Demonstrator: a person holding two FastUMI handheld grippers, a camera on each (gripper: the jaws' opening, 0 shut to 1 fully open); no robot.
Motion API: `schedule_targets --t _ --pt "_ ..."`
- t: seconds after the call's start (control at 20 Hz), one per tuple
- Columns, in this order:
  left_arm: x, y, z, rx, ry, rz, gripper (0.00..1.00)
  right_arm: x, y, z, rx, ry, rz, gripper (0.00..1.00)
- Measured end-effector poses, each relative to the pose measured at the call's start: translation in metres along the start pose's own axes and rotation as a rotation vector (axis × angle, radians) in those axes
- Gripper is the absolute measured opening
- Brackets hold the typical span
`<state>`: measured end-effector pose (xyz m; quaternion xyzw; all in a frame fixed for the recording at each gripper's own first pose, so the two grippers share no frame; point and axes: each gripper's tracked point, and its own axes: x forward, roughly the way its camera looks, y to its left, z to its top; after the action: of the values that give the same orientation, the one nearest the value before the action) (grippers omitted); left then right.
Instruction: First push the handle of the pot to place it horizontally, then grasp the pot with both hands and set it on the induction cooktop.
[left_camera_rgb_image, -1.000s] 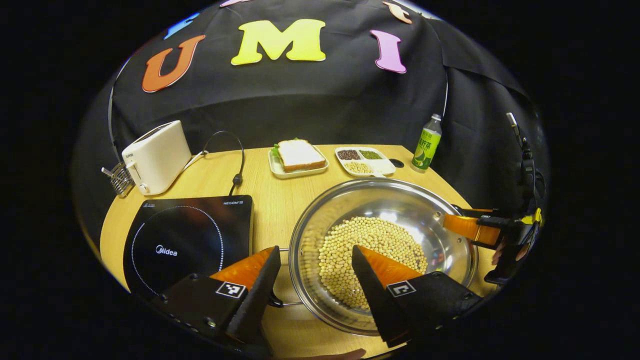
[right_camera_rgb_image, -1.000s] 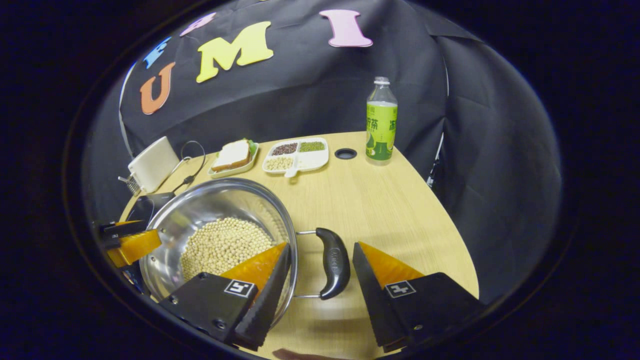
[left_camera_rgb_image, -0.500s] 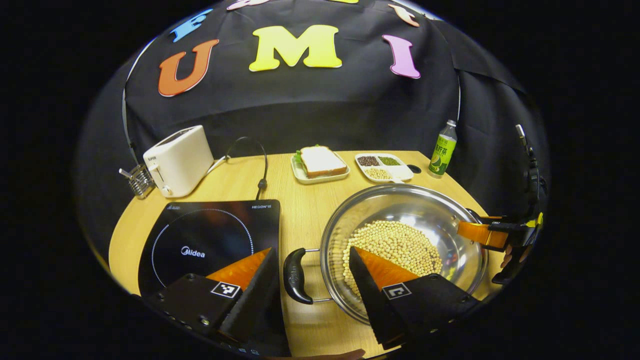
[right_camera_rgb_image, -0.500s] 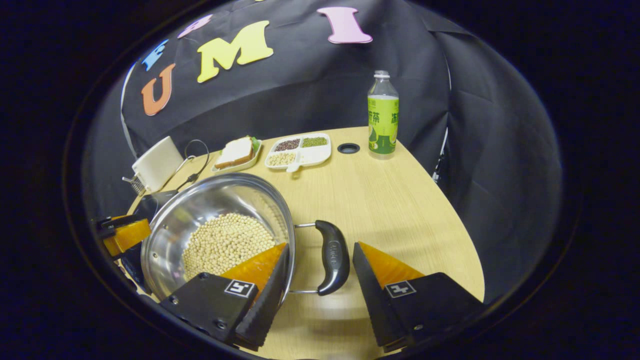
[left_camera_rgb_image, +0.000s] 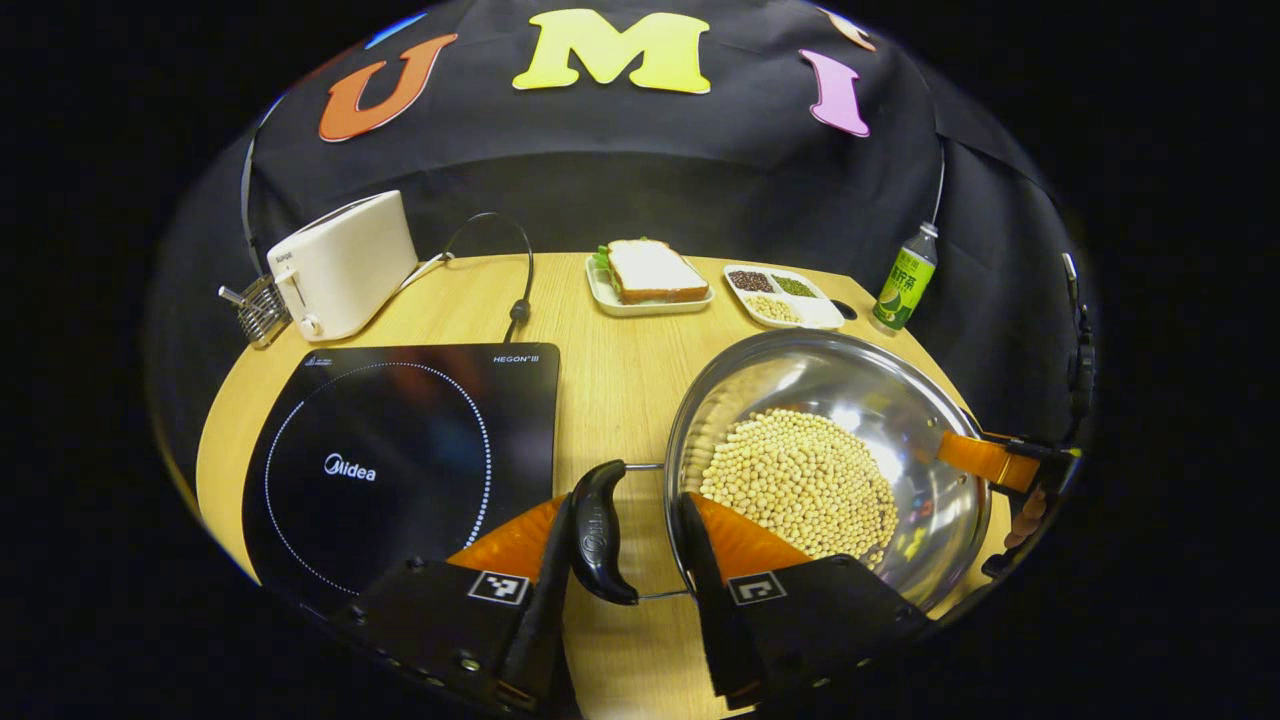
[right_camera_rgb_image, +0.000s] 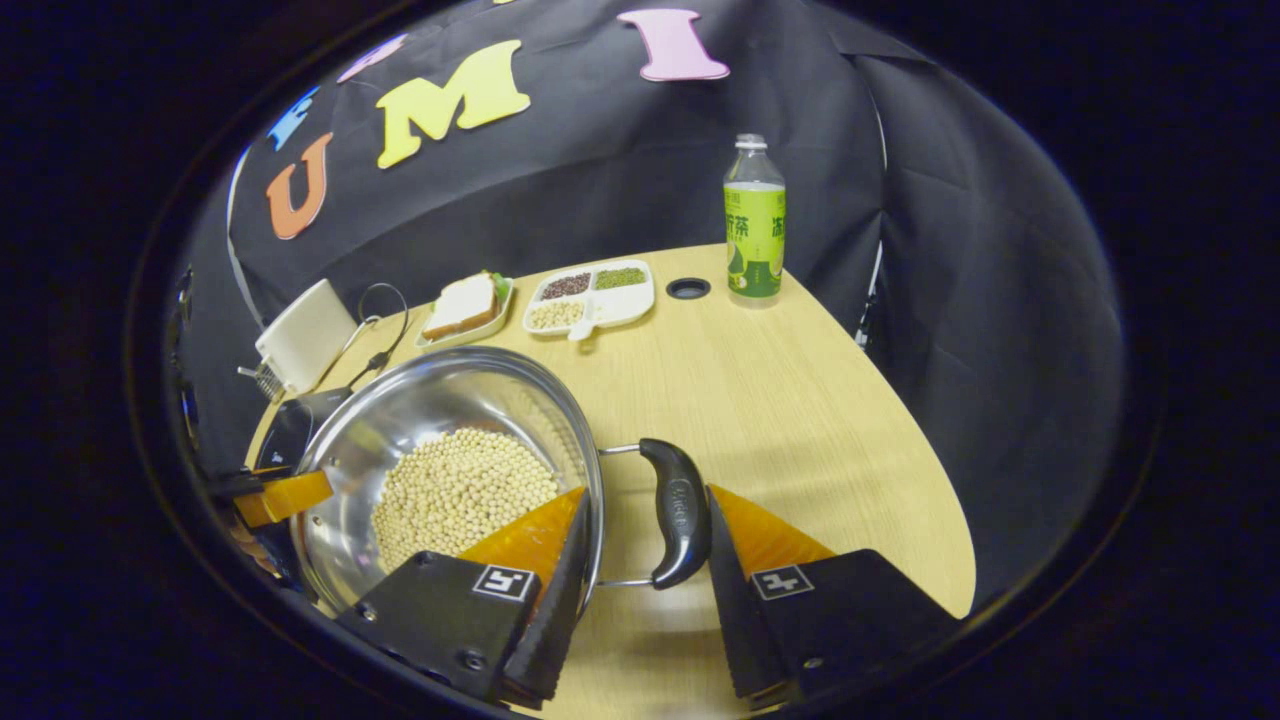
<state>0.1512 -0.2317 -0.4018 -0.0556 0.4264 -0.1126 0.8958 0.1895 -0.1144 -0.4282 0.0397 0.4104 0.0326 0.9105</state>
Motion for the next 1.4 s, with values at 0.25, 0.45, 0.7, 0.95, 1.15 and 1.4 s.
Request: schedule_targets --t 0.25,0.45,0.7,0.95,1.15,1.4 --pt "-0.017 -0.004 0.004 0.008 -0.025 -0.021 0.57 -0.025 0.0 0.004 -0.028 -0.022 -0.039 0.61" --pt "-0.047 0.001 0.022 0.011 -0.077 -0.03 0.56 -0.062 0.013 0.021 -0.052 -0.073 -0.049 0.61" --pt "-0.097 0.02 0.047 0.022 -0.146 -0.025 0.56 -0.114 0.045 0.044 -0.1 -0.145 -0.059 0.62" --pt "-0.137 0.057 0.059 -0.005 -0.191 0.001 0.56 -0.144 0.093 0.059 -0.106 -0.184 -0.022 0.62" --pt "-0.157 0.099 0.067 -0.018 -0.216 0.037 0.56 -0.147 0.139 0.062 -0.113 -0.188 0.014 0.62" --pt "-0.17 0.155 0.068 -0.042 -0.218 0.105 0.56 -0.134 0.199 0.056 -0.12 -0.174 0.077 0.62"
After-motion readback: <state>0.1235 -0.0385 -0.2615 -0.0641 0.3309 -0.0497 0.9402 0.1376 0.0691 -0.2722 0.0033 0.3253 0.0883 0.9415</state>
